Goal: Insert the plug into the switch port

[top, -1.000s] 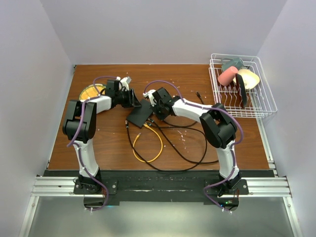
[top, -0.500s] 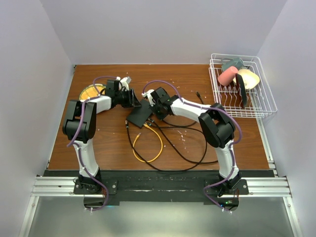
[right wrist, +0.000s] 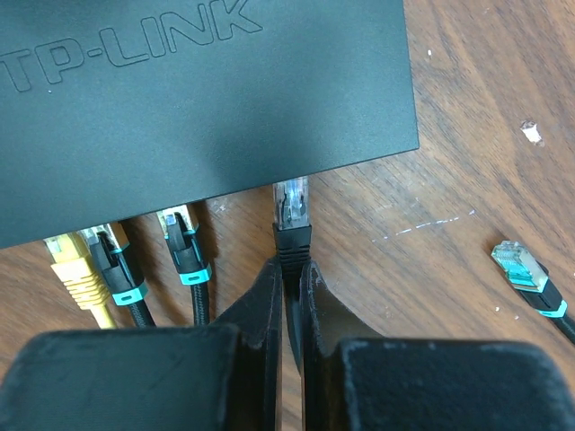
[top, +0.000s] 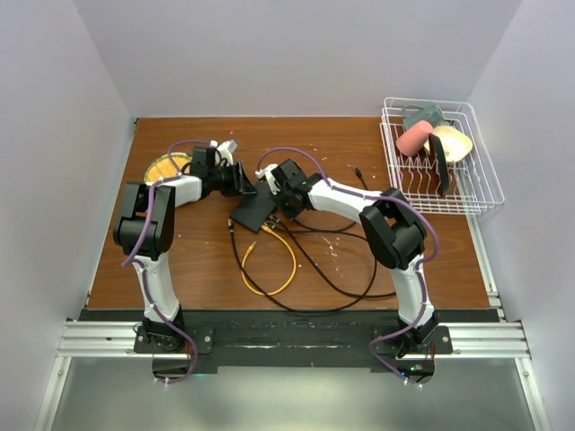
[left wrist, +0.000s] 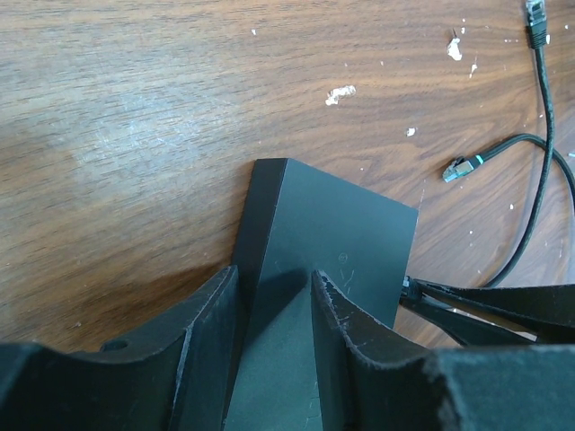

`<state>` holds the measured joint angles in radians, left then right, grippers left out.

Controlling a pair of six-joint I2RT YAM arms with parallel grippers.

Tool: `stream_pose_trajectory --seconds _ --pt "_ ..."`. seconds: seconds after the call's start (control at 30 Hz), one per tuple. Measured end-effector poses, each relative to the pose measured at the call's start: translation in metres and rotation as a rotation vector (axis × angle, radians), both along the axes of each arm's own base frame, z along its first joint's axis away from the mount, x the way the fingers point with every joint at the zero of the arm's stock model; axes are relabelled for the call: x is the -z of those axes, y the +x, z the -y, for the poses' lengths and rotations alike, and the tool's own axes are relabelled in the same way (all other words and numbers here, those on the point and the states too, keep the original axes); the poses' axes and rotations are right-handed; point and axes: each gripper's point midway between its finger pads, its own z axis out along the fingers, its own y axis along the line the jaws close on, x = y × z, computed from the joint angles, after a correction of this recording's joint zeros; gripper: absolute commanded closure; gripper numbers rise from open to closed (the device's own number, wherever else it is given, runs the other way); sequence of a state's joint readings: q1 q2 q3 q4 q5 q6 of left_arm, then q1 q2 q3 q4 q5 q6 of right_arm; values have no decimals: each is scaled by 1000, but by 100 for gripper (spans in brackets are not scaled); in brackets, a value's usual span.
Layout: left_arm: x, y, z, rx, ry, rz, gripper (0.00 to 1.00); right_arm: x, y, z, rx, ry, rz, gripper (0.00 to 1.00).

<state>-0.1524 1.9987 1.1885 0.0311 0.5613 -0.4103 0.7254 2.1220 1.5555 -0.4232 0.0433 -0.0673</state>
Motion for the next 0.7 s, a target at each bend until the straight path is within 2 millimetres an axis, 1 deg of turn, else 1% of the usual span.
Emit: stream_pose_trajectory --seconds 0.7 --pt "-2 -1 2 17 -20 9 55 0 0 -1 -30 -24 1 100"
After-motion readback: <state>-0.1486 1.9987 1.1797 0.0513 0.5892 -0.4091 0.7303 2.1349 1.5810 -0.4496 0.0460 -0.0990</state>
